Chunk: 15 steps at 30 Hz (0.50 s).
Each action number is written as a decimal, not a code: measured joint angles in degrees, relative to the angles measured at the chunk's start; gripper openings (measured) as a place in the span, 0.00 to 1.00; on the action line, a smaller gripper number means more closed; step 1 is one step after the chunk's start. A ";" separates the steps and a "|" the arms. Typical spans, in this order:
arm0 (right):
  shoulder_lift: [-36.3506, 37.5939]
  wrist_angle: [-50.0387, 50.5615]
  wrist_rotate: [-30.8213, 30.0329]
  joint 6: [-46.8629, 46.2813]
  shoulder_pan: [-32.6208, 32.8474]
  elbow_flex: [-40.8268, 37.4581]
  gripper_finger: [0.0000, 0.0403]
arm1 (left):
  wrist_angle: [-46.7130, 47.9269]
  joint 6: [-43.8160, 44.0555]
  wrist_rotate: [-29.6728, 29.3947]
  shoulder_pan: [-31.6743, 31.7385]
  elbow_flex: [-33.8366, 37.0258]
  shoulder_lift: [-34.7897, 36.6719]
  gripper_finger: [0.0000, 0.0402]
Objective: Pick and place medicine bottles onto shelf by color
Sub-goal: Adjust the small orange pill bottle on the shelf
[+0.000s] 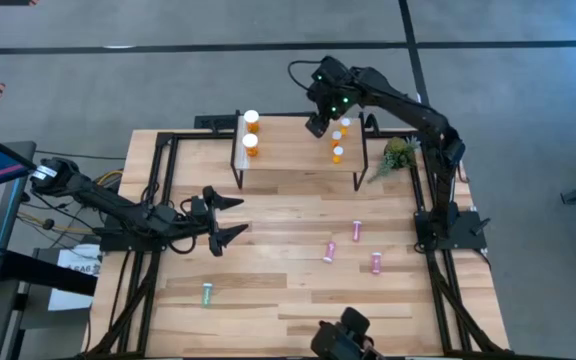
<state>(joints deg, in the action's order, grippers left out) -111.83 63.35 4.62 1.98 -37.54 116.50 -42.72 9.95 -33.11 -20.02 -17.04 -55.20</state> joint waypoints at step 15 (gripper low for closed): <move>3.84 9.16 -1.95 2.28 -0.54 4.53 0.62 | 0.22 0.61 1.37 0.00 0.00 0.00 0.88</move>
<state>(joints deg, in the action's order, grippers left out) -108.00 72.51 2.68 4.26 -38.08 121.03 -42.50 10.56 -31.74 -20.02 -17.04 -55.20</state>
